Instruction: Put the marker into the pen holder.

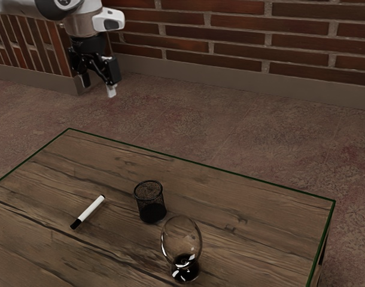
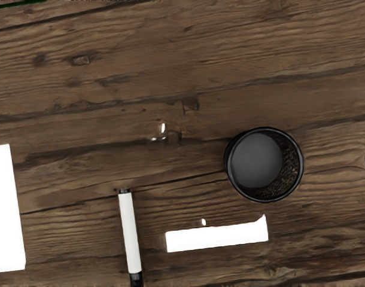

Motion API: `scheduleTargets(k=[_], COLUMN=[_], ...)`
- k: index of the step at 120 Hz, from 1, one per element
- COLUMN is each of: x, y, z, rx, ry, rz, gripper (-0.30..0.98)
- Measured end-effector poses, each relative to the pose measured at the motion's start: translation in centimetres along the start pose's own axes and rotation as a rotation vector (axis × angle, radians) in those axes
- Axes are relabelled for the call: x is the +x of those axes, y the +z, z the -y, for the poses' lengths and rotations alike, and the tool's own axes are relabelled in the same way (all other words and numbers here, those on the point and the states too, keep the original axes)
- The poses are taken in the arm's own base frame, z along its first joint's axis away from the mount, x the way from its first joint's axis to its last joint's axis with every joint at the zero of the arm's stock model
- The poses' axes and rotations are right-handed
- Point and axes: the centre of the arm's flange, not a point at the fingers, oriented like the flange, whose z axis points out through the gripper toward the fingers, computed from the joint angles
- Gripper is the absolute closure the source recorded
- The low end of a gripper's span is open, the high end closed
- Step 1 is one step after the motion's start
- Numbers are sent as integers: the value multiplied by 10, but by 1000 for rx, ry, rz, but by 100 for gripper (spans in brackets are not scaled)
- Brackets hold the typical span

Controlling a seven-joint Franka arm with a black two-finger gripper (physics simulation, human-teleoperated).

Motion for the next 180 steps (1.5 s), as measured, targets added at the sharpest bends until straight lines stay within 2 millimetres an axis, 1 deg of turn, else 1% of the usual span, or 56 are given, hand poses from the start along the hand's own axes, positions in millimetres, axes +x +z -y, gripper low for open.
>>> scheduleTargets(k=[16, 24, 26, 28, 32, 33, 34, 36, 38, 40, 41, 43, 47, 49, 55, 59, 63, 68, 79, 83, 87, 92, 100, 111, 120, 128, 140, 164, 180], x=[-1, -3, -9, -20, -60, -73, -85, -107, -126, -143, -151, -164, -180, -185, -192, -194, -192, -183, -128, -111, -100, -93, -95, -111, -114, -111, -107, -103, -105], y=[1, -1, 3, 10, 27, 37, 46, 74, 108, 142, 162, 196, 248, 267, 313, 333, 345, 354, 360, 362, 365, 368, 376, 394, 398, 397, 396, 395, 397], z=[3, 6, 5, 1, -8, -6, 1, 23, 43, 59, 67, 78, 86, 88, 87, 87, 87, 85, 83, 80, 78, 78, 75, 72, 72, 71, 70, 70, 70], rx=[-7, 7, 14, 18, 14, 7, 0, -17, -37, -57, -68, -84, -91, -89, -67, -50, -34, -5, 73, 85, 89, 81, 50, 9, -5, -5, -1, 4, -11], ry=[18, 24, 30, 42, 85, 90, 84, 51, 15, -18, -35, -63, -97, -107, -126, -135, -141, -136, -138, -140, -148, -166, -202, -254, -277, -279, -264, -228, -225], rz=[5, 4, 18, 39, 74, 87, 99, 131, 170, 209, 233, 270, 325, 343, 379, 384, 371, 350, 274, 247, 225, 201, 190, 207, 197, 178, 147, 107, 97], gripper=[0, 0, 0, 0, 0, 0, 1, 1, 1, 0, 0, 0, 0, 0, 0, 0, 0, 0, 0, 0, 0, 0, 0, 0, 4, 8, 19, 49, 61])
